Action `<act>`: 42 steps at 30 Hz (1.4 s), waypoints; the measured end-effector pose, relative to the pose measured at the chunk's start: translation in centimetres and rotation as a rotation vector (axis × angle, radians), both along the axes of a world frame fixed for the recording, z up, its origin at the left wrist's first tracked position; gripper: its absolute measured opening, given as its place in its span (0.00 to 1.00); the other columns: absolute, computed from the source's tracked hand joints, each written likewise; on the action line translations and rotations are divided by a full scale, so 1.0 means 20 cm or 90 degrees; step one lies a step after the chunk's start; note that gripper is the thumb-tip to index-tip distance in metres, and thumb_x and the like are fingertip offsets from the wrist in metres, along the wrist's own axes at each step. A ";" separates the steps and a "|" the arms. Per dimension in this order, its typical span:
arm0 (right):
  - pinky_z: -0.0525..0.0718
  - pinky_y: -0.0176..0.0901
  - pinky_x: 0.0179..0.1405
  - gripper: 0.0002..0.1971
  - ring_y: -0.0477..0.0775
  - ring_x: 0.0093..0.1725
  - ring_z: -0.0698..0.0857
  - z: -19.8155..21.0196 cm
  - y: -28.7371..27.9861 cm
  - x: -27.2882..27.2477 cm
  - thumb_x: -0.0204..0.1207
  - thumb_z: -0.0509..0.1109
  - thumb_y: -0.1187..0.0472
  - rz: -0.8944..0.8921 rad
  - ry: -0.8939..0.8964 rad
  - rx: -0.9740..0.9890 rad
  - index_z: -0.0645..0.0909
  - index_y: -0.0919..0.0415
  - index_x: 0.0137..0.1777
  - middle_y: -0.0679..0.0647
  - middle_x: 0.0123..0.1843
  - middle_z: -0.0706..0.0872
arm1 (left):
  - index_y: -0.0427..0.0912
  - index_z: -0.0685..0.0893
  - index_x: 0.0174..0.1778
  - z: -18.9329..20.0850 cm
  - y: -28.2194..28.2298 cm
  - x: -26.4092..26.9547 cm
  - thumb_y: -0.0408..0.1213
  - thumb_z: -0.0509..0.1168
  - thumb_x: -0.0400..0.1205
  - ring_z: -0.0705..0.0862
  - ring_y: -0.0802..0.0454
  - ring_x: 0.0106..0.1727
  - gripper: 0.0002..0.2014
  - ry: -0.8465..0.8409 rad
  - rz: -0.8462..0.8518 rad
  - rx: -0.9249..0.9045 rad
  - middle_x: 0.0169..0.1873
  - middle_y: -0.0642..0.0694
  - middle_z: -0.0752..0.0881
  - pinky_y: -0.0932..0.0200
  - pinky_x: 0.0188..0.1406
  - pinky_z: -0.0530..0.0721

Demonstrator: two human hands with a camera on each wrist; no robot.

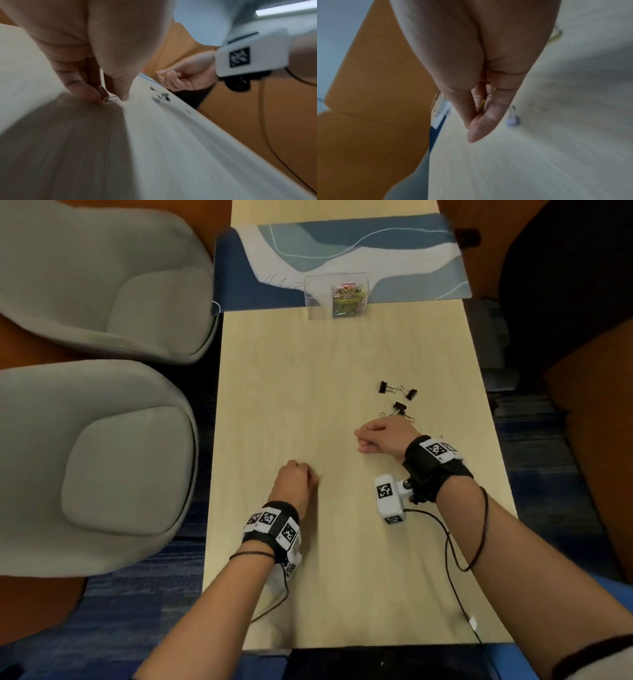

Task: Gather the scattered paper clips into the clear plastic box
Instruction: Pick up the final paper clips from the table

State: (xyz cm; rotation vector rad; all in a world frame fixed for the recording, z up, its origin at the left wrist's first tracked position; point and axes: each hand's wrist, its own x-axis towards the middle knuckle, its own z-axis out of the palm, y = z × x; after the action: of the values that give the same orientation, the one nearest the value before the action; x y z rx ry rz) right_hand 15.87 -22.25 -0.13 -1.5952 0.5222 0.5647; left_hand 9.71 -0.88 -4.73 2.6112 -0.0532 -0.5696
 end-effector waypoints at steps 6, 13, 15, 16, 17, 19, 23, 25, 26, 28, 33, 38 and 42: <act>0.88 0.35 0.38 0.05 0.54 0.34 0.90 0.24 -0.23 0.53 0.75 0.74 0.65 -0.185 -0.224 -0.122 0.87 0.68 0.45 0.60 0.36 0.88 | 0.41 0.85 0.51 0.20 -0.07 0.69 0.39 0.64 0.85 0.80 0.48 0.47 0.07 -0.163 0.028 -0.129 0.48 0.44 0.80 0.61 0.51 0.76; 0.87 0.32 0.35 0.03 0.46 0.32 0.90 0.32 -0.41 1.16 0.76 0.73 0.67 -0.139 -0.357 -0.196 0.86 0.68 0.45 0.62 0.37 0.89 | 0.51 0.81 0.42 0.43 -0.33 1.51 0.41 0.65 0.83 0.76 0.53 0.40 0.05 -0.353 0.028 -0.218 0.38 0.51 0.80 0.59 0.43 0.74; 0.87 0.32 0.34 0.03 0.45 0.30 0.90 0.30 -0.42 1.27 0.75 0.73 0.68 -0.112 -0.370 -0.214 0.86 0.67 0.42 0.61 0.35 0.89 | 0.50 0.82 0.41 0.43 -0.39 1.67 0.42 0.65 0.83 0.75 0.56 0.36 0.05 -0.349 0.014 -0.203 0.36 0.53 0.81 0.60 0.39 0.72; 0.88 0.34 0.35 0.04 0.48 0.31 0.90 0.29 -0.42 1.32 0.75 0.72 0.68 -0.099 -0.375 -0.222 0.87 0.67 0.40 0.61 0.34 0.89 | 0.49 0.83 0.41 0.42 -0.42 1.73 0.42 0.66 0.83 0.75 0.59 0.33 0.06 -0.344 0.009 -0.193 0.34 0.53 0.81 0.61 0.36 0.72; 0.88 0.36 0.36 0.05 0.50 0.32 0.90 0.28 -0.42 1.36 0.75 0.72 0.69 -0.086 -0.380 -0.228 0.87 0.67 0.39 0.61 0.34 0.89 | 0.48 0.84 0.41 0.41 -0.44 1.79 0.42 0.66 0.83 0.76 0.61 0.32 0.06 -0.336 0.006 -0.185 0.33 0.53 0.82 0.62 0.35 0.72; 0.89 0.37 0.36 0.06 0.51 0.31 0.90 0.25 -0.40 1.44 0.75 0.73 0.69 -0.058 -0.391 -0.238 0.87 0.66 0.36 0.62 0.34 0.89 | 0.47 0.85 0.41 0.36 -0.48 1.87 0.41 0.67 0.83 0.76 0.61 0.32 0.06 -0.321 0.000 -0.174 0.34 0.53 0.84 0.61 0.36 0.75; 0.82 0.24 0.30 0.06 0.43 0.26 0.88 0.18 -0.34 1.55 0.74 0.74 0.68 0.026 -0.418 -0.320 0.87 0.65 0.35 0.60 0.31 0.89 | 0.51 0.87 0.40 0.24 -0.50 1.94 0.42 0.69 0.81 0.80 0.52 0.40 0.04 -0.316 -0.021 -0.116 0.36 0.52 0.85 0.53 0.44 0.82; 0.83 0.24 0.35 0.07 0.46 0.28 0.89 0.14 -0.32 1.59 0.74 0.74 0.67 0.069 -0.410 -0.360 0.87 0.63 0.35 0.57 0.31 0.89 | 0.52 0.89 0.39 0.20 -0.50 1.95 0.42 0.71 0.79 0.81 0.48 0.43 0.04 -0.309 -0.024 -0.104 0.35 0.52 0.87 0.48 0.46 0.83; 0.86 0.30 0.41 0.07 0.49 0.30 0.89 0.12 -0.30 1.61 0.73 0.73 0.66 0.095 -0.412 -0.381 0.87 0.62 0.34 0.55 0.30 0.89 | 0.52 0.90 0.39 0.19 -0.49 1.95 0.42 0.72 0.78 0.82 0.47 0.44 0.03 -0.307 -0.022 -0.107 0.36 0.52 0.88 0.47 0.47 0.83; 0.85 0.42 0.52 0.07 0.52 0.35 0.89 0.11 -0.28 1.63 0.73 0.73 0.64 0.168 -0.438 -0.458 0.87 0.60 0.34 0.49 0.28 0.87 | 0.52 0.92 0.40 0.18 -0.48 1.94 0.42 0.73 0.78 0.82 0.47 0.46 0.03 -0.325 -0.019 -0.121 0.37 0.51 0.90 0.48 0.50 0.83; 0.84 0.43 0.55 0.04 0.48 0.39 0.82 0.12 -0.20 1.67 0.73 0.73 0.62 0.302 -0.454 -0.571 0.88 0.56 0.38 0.46 0.32 0.83 | 0.50 0.92 0.49 0.18 -0.45 1.90 0.44 0.70 0.80 0.78 0.51 0.48 0.06 -0.408 -0.016 -0.177 0.44 0.52 0.90 0.59 0.50 0.74; 0.83 0.45 0.58 0.07 0.50 0.48 0.85 0.16 -0.15 1.65 0.74 0.75 0.55 0.344 -0.453 -0.614 0.90 0.53 0.50 0.49 0.44 0.90 | 0.50 0.91 0.47 0.19 -0.41 1.81 0.41 0.71 0.79 0.80 0.52 0.44 0.05 -0.438 0.029 -0.237 0.39 0.54 0.87 0.57 0.50 0.77; 0.82 0.44 0.59 0.08 0.51 0.52 0.86 0.19 -0.21 1.56 0.75 0.71 0.55 0.288 -0.500 -0.617 0.89 0.50 0.51 0.48 0.50 0.91 | 0.48 0.91 0.48 0.20 -0.43 1.64 0.38 0.71 0.79 0.77 0.56 0.40 0.05 -0.425 -0.029 -0.286 0.38 0.54 0.85 0.61 0.46 0.76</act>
State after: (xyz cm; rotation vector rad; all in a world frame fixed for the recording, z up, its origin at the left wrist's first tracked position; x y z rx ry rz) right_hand 47.15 -26.40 3.58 -2.6941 -0.2390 -0.0806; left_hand 42.50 -9.49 -0.74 2.2406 -0.4021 0.2955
